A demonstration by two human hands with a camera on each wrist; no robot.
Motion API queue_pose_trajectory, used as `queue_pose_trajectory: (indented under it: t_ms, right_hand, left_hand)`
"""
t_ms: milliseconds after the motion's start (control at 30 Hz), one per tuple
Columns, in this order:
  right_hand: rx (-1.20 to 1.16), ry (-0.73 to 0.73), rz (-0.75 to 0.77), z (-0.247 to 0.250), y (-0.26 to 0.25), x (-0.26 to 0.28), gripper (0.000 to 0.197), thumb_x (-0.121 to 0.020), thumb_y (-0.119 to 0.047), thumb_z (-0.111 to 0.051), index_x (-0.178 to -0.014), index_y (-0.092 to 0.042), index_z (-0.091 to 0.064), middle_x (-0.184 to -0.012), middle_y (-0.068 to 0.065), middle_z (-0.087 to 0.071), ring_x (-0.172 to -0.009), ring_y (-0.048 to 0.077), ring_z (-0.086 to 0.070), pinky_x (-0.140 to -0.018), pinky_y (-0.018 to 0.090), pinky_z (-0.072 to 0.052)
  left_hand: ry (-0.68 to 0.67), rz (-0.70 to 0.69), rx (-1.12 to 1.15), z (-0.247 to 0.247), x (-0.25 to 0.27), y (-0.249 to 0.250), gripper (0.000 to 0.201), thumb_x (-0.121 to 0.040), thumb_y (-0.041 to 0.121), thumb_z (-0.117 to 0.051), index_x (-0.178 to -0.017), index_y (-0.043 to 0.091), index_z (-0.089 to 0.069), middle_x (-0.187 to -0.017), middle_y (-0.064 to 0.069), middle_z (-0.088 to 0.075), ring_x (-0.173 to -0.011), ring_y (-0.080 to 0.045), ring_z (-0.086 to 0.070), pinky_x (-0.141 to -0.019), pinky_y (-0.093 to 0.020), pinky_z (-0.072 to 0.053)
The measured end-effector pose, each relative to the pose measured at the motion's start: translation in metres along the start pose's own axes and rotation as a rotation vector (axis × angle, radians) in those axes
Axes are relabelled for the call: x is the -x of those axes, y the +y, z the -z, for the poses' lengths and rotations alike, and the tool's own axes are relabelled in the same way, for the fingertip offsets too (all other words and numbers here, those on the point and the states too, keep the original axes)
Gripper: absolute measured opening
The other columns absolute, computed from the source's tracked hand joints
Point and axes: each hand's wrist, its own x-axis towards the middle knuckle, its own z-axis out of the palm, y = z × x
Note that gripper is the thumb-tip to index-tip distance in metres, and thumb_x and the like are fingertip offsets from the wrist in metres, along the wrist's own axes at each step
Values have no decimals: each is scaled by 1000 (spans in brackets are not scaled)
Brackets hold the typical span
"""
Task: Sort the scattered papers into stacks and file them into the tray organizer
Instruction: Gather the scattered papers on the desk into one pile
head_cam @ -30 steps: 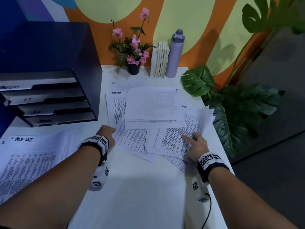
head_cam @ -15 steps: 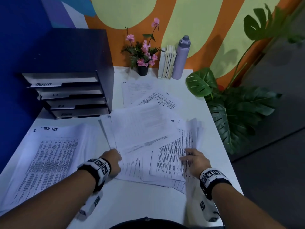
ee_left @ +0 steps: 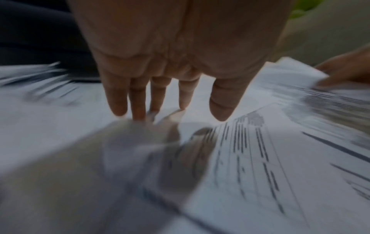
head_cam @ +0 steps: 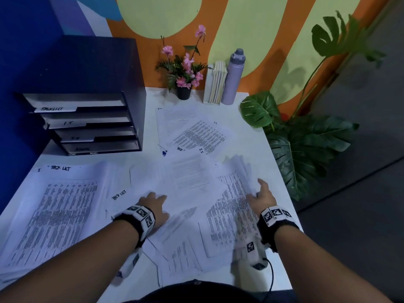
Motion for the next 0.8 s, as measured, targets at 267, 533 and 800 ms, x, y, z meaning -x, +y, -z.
queue_pose_trajectory:
  t_ms: [267,533,800]
  right_hand:
    - [-34,59,123,12,-11,-4,18,-92,-18,-59,-101,-4,-66,-89,19,-68,-78,32,-63,-67,30,-47]
    - [48,146,123,16,-12,-5,18,-98,-24,-48,-95,-12,-61,-78,11,-62,-65,25,-55,-57,26,-43]
    - [37,444,381,41,-57,-9,24,-98,-23,-50,-103,-7,-68,-105,12,-56,-82,27,-55,-70,26,-37]
  left_hand:
    - [247,24,176,26,-24,5,56,-94,30,-48,-147,19,-33,-154,-8,-24,-137,-27,-34,-111,-39,-34]
    - [134,248,44,23,-48,-36,106,-67,52,-75,-147,18,-16,-140,-15,-34,-126,-36,-40,-97,-44,-45]
    - [87,254,172,23,-35,-46,79,-64,47,-80,-124,11,-43,-124,-13,-42,-105,-31,-56,-87,-39,-51]
